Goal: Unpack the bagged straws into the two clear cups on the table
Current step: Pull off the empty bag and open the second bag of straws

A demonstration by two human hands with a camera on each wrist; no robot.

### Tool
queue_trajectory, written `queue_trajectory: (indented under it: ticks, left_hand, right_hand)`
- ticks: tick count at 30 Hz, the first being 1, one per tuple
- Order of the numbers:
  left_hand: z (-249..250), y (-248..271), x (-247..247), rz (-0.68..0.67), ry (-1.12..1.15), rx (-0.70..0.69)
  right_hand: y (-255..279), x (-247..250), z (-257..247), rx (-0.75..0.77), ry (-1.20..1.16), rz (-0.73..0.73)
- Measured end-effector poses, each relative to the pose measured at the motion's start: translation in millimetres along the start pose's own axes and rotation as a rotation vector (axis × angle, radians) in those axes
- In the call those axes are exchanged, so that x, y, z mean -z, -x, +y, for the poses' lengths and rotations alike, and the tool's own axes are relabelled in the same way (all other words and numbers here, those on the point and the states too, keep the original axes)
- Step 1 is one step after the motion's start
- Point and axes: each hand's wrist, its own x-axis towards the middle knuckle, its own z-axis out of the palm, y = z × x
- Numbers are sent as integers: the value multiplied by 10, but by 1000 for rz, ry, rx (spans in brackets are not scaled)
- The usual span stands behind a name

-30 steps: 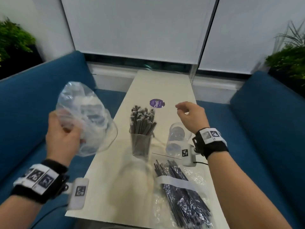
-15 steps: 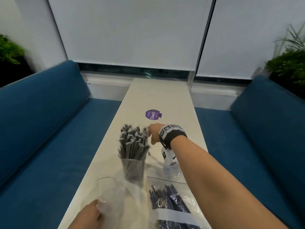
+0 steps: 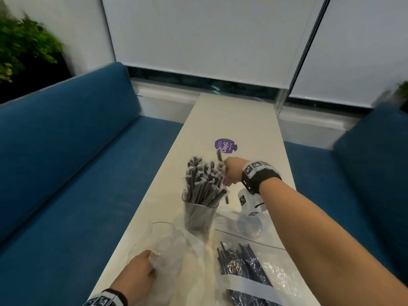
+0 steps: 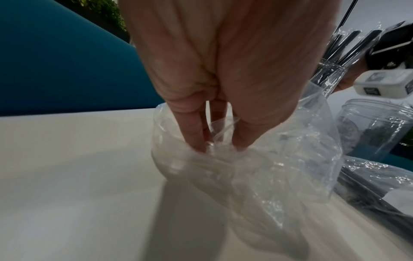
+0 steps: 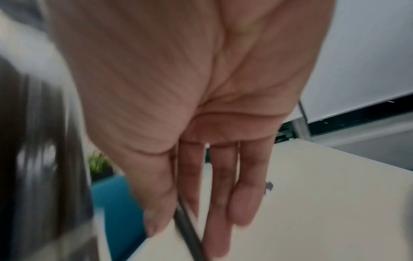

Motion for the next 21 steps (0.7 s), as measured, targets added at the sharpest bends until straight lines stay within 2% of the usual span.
queue_trajectory:
  ticks: [4, 8, 10, 12, 14, 16, 20, 21]
  left_hand:
    - [18, 38, 15, 0, -25, -17]
    - [-2, 87, 73, -40, -9, -42]
    - [-16, 139, 130, -57, 71, -32]
    - [-32, 211, 141, -11, 103, -13]
    - [-49, 284, 121, 54, 45, -7]
    - [-36, 365, 138, 107, -71, -39]
    - [-21, 412, 179, 174, -221, -229]
    - [-10, 422, 201, 181, -247, -249]
  right_hand:
    - [383, 297, 108, 22, -404, 425]
    - [1203, 396, -54, 146, -736, 857]
    - [1637, 366, -227, 231, -860, 1003]
    - [1888, 252, -374, 292, -917, 1086]
    - [1915, 95, -475, 284, -920, 1051]
    - [1737, -80, -569, 204, -865, 903]
    - [1260, -439, -669, 79, -517, 580]
    - [1224, -492, -679, 78, -473, 565]
